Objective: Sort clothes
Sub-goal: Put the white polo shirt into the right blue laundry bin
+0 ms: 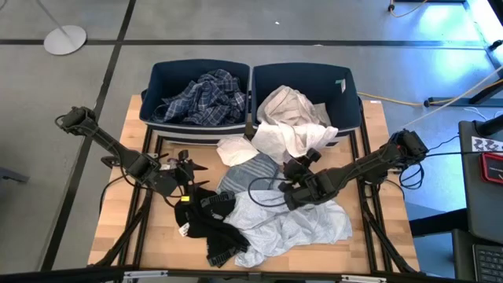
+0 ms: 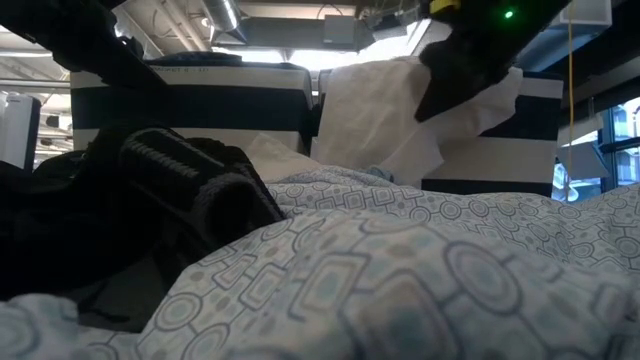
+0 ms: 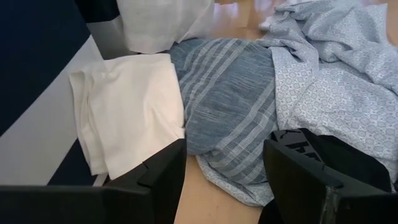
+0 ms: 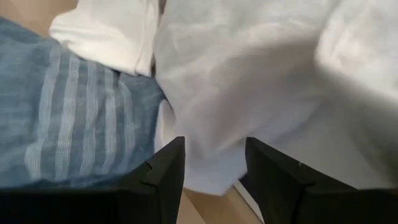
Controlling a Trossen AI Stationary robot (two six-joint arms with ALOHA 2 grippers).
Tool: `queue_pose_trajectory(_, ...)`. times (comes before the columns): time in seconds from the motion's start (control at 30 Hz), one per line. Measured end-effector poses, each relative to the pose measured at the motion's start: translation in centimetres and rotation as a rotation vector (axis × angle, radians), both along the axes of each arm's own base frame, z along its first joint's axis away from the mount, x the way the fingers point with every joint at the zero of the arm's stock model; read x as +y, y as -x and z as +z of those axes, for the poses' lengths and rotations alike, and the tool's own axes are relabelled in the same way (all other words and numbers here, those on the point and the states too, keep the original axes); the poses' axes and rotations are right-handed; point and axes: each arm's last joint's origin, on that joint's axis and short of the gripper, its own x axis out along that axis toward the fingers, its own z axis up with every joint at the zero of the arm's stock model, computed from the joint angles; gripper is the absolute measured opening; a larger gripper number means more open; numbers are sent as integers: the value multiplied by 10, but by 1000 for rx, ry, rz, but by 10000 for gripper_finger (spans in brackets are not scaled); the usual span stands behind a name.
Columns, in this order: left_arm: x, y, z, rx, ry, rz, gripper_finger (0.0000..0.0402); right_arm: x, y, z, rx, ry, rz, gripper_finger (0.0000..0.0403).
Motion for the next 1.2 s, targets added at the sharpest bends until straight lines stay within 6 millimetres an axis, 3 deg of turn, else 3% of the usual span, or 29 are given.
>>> queue_pose_trajectory(0.2,0,0,0,5,-16,-9,203,-7,-12,0,-21,-26,36,168)
queue_pose_trajectory(0.53,0,0,0,5,-17,-9,203,-35,-20,1,-19,62,-53,161)
queue_pose_trajectory(0.63,0,0,0,6,-20,-11,203,-35,-20,1,7,75,-30,129)
queue_pose_trajectory(0.8,0,0,0,6,-20,-11,203,-33,-23,7,69,89,36,34)
queue_pose_trajectory(0.9,0,0,0,5,-17,-9,203,-32,-27,27,69,131,72,8)
queue_pose_trajectory(1.2,0,0,0,-4,-2,-3,203,-38,-26,121,70,382,95,20)
